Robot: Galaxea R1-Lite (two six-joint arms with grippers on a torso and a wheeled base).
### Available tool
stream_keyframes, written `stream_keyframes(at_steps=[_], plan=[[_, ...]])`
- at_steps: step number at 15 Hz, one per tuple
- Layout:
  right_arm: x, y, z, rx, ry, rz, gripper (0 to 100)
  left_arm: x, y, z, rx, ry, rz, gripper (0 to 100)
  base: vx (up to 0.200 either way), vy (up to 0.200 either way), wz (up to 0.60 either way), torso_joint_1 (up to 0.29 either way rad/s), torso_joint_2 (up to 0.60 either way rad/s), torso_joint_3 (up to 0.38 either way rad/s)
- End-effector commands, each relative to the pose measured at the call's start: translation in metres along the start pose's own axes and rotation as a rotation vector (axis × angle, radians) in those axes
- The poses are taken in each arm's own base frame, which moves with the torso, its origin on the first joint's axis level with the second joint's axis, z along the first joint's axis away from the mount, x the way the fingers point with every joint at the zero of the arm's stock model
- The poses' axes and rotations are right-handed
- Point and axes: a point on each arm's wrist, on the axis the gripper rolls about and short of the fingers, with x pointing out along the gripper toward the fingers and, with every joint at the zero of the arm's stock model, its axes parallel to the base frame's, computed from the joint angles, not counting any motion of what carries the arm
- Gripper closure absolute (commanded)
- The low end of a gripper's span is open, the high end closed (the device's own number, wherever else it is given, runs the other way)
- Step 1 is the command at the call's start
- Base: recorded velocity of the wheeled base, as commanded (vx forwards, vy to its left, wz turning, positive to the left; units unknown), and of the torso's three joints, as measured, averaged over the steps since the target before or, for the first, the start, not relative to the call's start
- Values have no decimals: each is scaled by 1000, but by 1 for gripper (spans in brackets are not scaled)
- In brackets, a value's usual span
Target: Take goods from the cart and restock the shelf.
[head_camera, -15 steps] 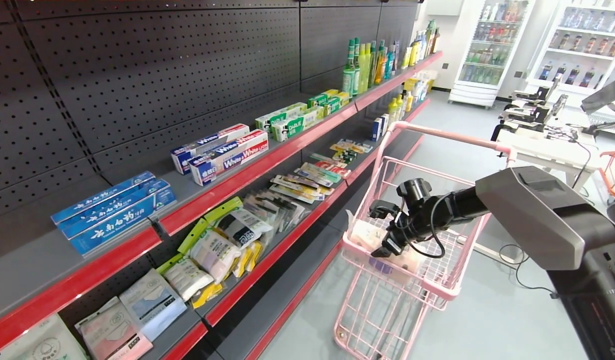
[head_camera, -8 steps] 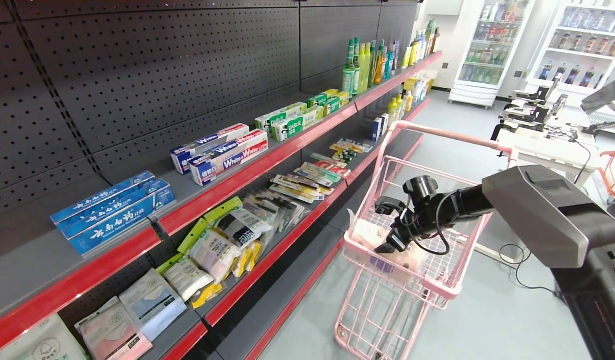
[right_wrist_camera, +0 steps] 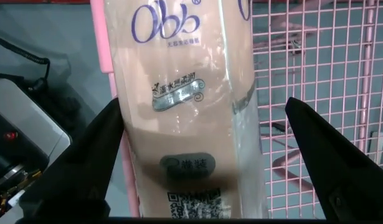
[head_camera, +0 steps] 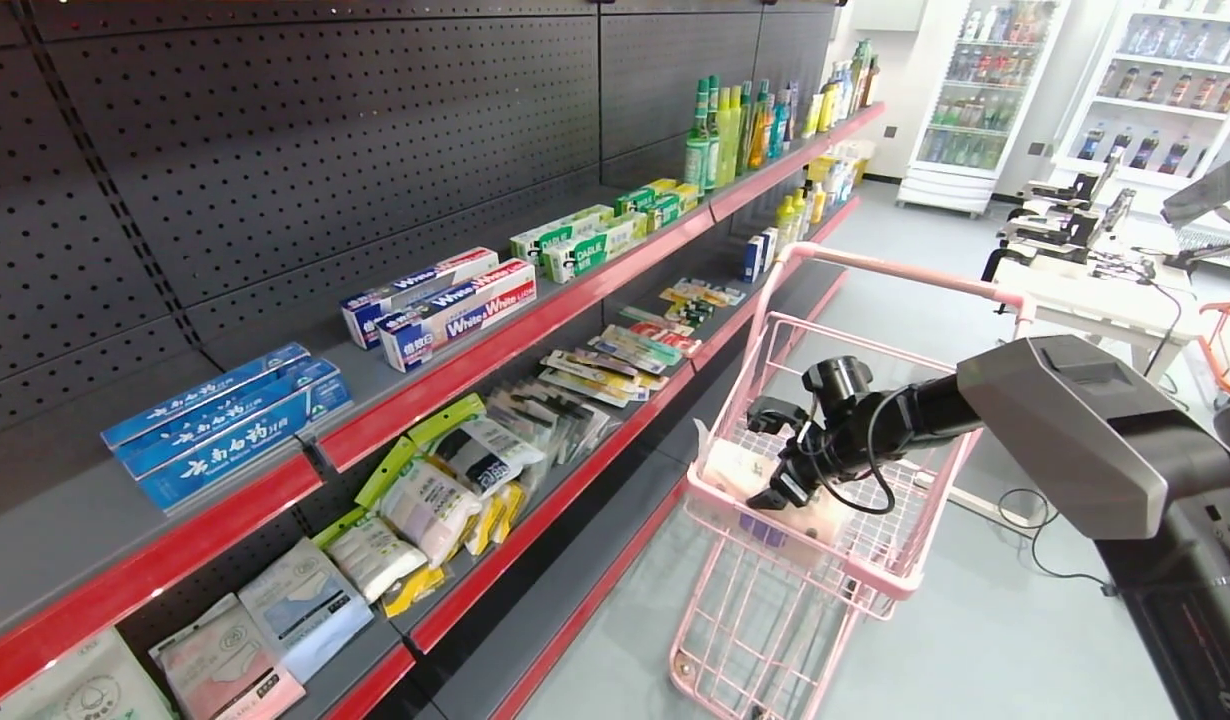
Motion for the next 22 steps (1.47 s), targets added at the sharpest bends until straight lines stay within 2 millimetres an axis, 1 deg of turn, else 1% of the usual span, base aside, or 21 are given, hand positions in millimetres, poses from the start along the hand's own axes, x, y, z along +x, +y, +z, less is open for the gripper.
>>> stream_keyframes(at_steps=[1, 2, 5, 7, 10, 13, 14, 17, 19, 20, 22], plan=[[7, 6, -1, -6, 12, 19, 0, 0, 0, 0, 0, 1, 1, 0, 0, 0, 0, 0, 0, 0], [10, 7, 0, -12, 11, 20, 0, 0, 0, 0, 0, 1, 1, 0, 0, 0, 0, 0, 0, 0], [18, 7, -4, -8, 20, 23, 0, 0, 0, 0, 0, 1, 1, 0, 0, 0, 0, 0, 0, 0], [19, 5, -7, 0, 26, 22, 0, 0, 0, 0, 0, 1, 1, 0, 0, 0, 0, 0, 0, 0], [20, 8, -9, -3, 34, 35, 0, 0, 0, 0, 0, 1, 1, 0, 0, 0, 0, 0, 0, 0], [16, 10, -7, -16, 80, 70, 0, 0, 0, 0, 0, 1, 1, 0, 0, 0, 0, 0, 0, 0], [14, 10, -3, -21, 97, 86, 0, 0, 0, 0, 0, 1, 1, 0, 0, 0, 0, 0, 0, 0], [20, 16, 2, -34, 131, 86, 0, 0, 0, 0, 0, 1, 1, 0, 0, 0, 0, 0, 0, 0], [26, 23, 5, -55, 148, 81, 0, 0, 0, 0, -2, 1, 1, 0, 0, 0, 0, 0, 0, 0], [26, 23, 5, -55, 148, 81, 0, 0, 0, 0, -2, 1, 1, 0, 0, 0, 0, 0, 0, 0], [29, 26, 6, -109, 187, 55, 0, 0, 0, 0, 0, 1, 1, 0, 0, 0, 0, 0, 0, 0]])
